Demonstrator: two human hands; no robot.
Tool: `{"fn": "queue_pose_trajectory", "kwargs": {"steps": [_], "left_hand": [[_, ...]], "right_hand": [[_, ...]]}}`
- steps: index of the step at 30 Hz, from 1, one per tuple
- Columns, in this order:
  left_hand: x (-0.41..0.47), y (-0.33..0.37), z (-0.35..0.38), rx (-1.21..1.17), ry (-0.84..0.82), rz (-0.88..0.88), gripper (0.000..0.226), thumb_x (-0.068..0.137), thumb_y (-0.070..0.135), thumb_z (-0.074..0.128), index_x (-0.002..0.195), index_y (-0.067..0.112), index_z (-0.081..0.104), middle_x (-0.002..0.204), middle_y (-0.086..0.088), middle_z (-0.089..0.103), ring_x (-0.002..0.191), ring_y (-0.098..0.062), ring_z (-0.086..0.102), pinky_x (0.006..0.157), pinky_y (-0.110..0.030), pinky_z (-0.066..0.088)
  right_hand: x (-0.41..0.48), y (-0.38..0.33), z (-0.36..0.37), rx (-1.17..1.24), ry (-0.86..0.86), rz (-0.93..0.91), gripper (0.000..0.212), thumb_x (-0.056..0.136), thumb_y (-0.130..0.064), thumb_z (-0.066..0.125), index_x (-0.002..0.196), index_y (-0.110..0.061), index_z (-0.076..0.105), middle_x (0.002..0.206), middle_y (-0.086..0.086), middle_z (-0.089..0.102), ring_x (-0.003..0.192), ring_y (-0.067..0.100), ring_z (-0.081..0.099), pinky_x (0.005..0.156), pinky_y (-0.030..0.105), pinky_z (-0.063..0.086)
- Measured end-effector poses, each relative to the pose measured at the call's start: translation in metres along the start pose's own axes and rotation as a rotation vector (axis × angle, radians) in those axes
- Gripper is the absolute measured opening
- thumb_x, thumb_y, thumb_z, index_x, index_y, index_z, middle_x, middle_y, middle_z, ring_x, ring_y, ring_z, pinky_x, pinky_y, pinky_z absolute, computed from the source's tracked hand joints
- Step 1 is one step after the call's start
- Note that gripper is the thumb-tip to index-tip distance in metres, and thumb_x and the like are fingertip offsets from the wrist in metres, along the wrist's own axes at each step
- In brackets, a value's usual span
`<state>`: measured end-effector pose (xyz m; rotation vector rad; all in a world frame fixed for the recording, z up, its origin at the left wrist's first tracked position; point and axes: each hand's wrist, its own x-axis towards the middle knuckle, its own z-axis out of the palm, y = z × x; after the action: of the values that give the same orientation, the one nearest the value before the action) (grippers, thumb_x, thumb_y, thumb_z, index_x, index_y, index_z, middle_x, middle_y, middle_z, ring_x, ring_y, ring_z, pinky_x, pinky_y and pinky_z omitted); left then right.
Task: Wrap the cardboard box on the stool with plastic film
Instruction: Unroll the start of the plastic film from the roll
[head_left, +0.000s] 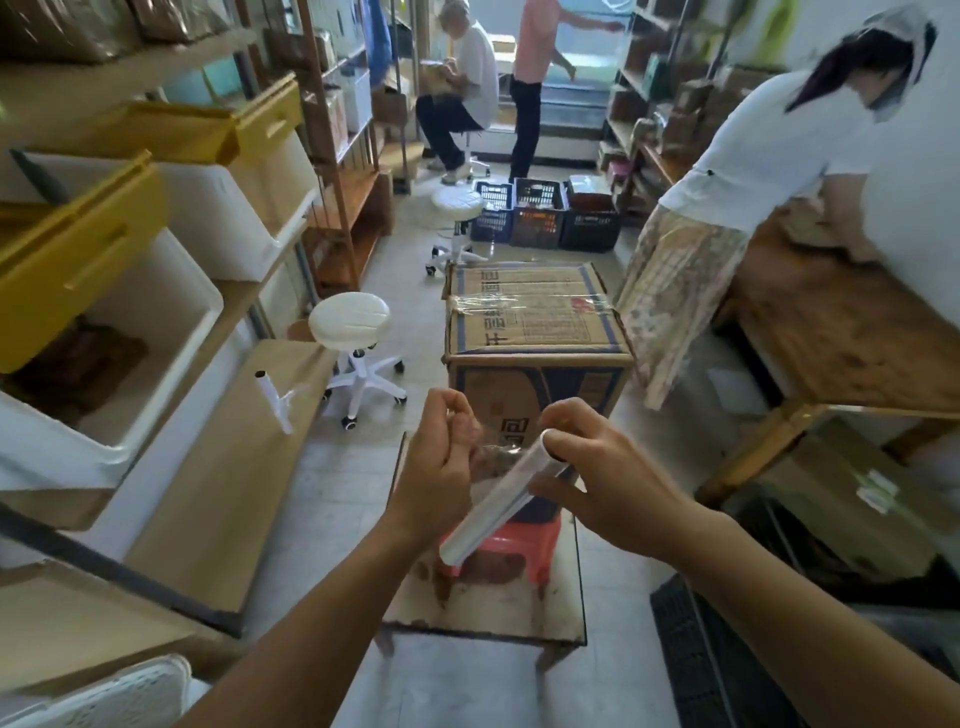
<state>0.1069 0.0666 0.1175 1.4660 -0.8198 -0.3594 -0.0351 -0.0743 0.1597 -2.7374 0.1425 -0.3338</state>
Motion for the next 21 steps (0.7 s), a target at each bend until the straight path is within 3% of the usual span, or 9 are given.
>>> {"fn": "queue_pose_trajectory", "kwargs": {"steps": [2,5,7,9,11,13,17,21], "left_hand": [[-0.001,0.005,-0.002,-0.04,-0.035,-0.011,0.014,0.1,0.024,0.037,0.09,0.017,0.045,0.068,0.009,0.046,0.058,-0.007,0.045,0.055,-0.025,0.042],[0.0,0.007,-0.009,-0.075,-0.248,-0.034,0.028,0.098,0.035,0.046,0.1,0.007,0.051,0.075,-0.001,0.052,0.062,-0.006,0.051,0.057,-0.02,0.044],[0.0,0.005,-0.014,0.04,-0.435,-0.039,0.032,0.089,0.037,0.066,0.106,0.011,0.056,0.081,0.006,0.059,0.067,-0.005,0.057,0.061,-0.02,0.049],[-0.003,-0.001,-0.013,0.228,-0.52,0.004,0.029,0.084,0.027,0.077,0.105,0.016,0.06,0.084,0.01,0.062,0.071,-0.005,0.061,0.065,-0.02,0.051],[-0.004,-0.007,-0.012,0.311,-0.475,0.06,0.014,0.087,0.023,0.075,0.094,0.016,0.065,0.076,0.013,0.06,0.066,-0.004,0.058,0.063,-0.016,0.046],[-0.004,-0.01,-0.011,0.299,-0.432,0.083,0.015,0.09,0.028,0.07,0.088,0.015,0.066,0.072,0.013,0.058,0.065,-0.006,0.056,0.061,-0.015,0.042],[-0.008,-0.008,-0.006,0.188,-0.484,-0.032,0.011,0.101,0.023,0.054,0.094,0.015,0.057,0.076,0.011,0.06,0.068,-0.004,0.059,0.061,-0.018,0.046],[-0.015,-0.007,0.006,0.221,-0.424,-0.033,0.017,0.098,0.037,0.045,0.093,0.021,0.05,0.075,0.005,0.061,0.066,-0.019,0.06,0.06,-0.038,0.051]], "right_hand": [[0.0,-0.009,-0.004,0.075,0.022,-0.023,0.015,0.091,-0.029,0.07,0.09,-0.03,0.055,0.126,-0.007,0.056,0.097,0.006,0.059,0.079,0.009,0.05],[0.001,-0.018,-0.006,0.122,0.086,-0.016,0.024,0.092,-0.023,0.07,0.091,-0.033,0.048,0.108,-0.011,0.057,0.088,0.003,0.056,0.073,0.004,0.043],[0.001,-0.019,-0.008,0.125,0.137,-0.016,0.025,0.092,-0.021,0.07,0.092,-0.031,0.047,0.104,-0.01,0.056,0.086,0.006,0.056,0.073,0.005,0.041],[0.001,-0.017,-0.013,0.136,0.162,-0.012,0.021,0.091,-0.02,0.07,0.09,-0.027,0.05,0.103,-0.005,0.059,0.087,0.01,0.059,0.073,0.007,0.043],[0.0,-0.014,-0.018,0.126,0.158,0.0,0.015,0.091,-0.019,0.071,0.089,-0.02,0.056,0.103,-0.004,0.06,0.088,0.012,0.06,0.075,0.013,0.048],[-0.001,-0.012,-0.02,0.088,0.142,-0.005,0.014,0.091,-0.019,0.072,0.09,-0.016,0.059,0.101,-0.004,0.06,0.086,0.012,0.059,0.073,0.017,0.05],[-0.003,-0.011,-0.024,0.08,0.135,-0.014,0.021,0.091,-0.027,0.071,0.087,-0.025,0.05,0.098,-0.005,0.057,0.08,0.01,0.054,0.069,0.011,0.044],[-0.003,-0.014,-0.028,0.1,0.143,0.006,0.021,0.089,-0.043,0.066,0.091,-0.025,0.055,0.096,-0.008,0.054,0.077,0.004,0.053,0.066,0.01,0.045]]}}
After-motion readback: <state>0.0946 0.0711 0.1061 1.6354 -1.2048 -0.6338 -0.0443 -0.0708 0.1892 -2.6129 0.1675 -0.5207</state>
